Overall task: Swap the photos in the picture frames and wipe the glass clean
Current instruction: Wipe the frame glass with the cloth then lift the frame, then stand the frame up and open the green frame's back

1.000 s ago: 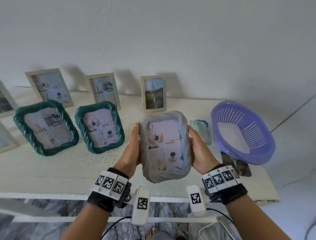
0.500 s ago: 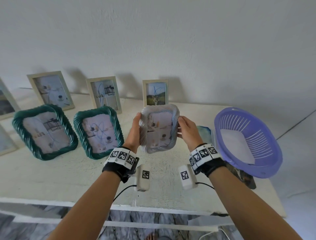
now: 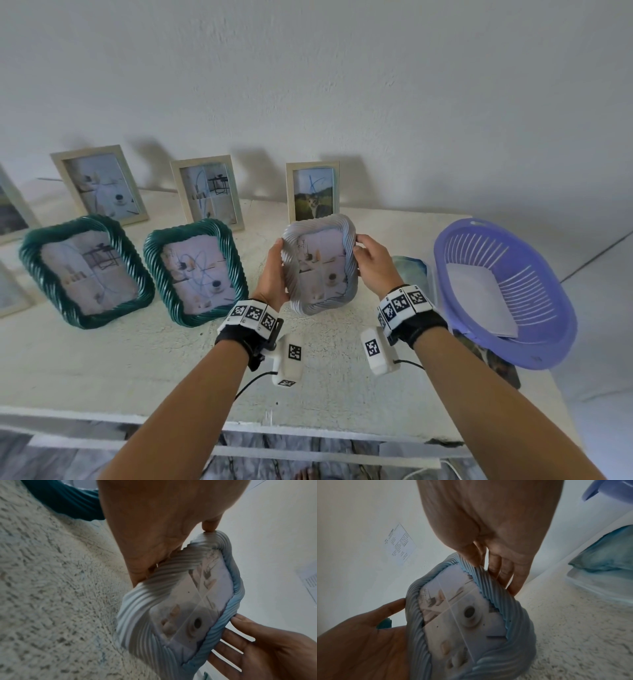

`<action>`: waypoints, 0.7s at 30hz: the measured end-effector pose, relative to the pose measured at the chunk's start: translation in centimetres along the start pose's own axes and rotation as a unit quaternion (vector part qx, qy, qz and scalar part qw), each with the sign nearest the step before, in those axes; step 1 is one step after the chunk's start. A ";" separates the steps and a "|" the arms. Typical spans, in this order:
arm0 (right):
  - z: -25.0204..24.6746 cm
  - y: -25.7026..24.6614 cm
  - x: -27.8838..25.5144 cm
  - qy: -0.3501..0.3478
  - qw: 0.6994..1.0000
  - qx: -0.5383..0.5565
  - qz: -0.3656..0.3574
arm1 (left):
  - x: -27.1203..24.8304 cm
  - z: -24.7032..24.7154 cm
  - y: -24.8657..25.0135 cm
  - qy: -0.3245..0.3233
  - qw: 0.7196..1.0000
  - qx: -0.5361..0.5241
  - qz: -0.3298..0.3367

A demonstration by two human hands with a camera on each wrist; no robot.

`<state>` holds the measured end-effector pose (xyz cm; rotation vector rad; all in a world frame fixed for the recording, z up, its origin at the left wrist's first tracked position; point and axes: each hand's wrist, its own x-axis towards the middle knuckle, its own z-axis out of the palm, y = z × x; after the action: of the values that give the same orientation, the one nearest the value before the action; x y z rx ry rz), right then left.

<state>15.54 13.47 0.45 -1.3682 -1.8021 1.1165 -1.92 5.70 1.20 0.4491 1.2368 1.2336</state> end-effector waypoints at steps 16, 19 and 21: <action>-0.2 0.5 -0.5 -0.003 1.000 -0.019 0.004 | -0.3 -1.2 -0.5 0.012 0.997 0.077 0.005; -1.0 -0.3 -1.4 0.024 0.999 -0.022 -0.004 | -0.8 -2.2 -1.1 0.009 0.994 0.102 0.037; -1.2 -1.2 -2.4 0.067 0.997 -0.026 -0.030 | -2.0 -2.9 -1.7 0.021 0.987 0.141 0.069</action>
<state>16.67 11.36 2.12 -1.3757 -1.7748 0.9288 -3.41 2.39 -0.31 0.7290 1.4439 1.1918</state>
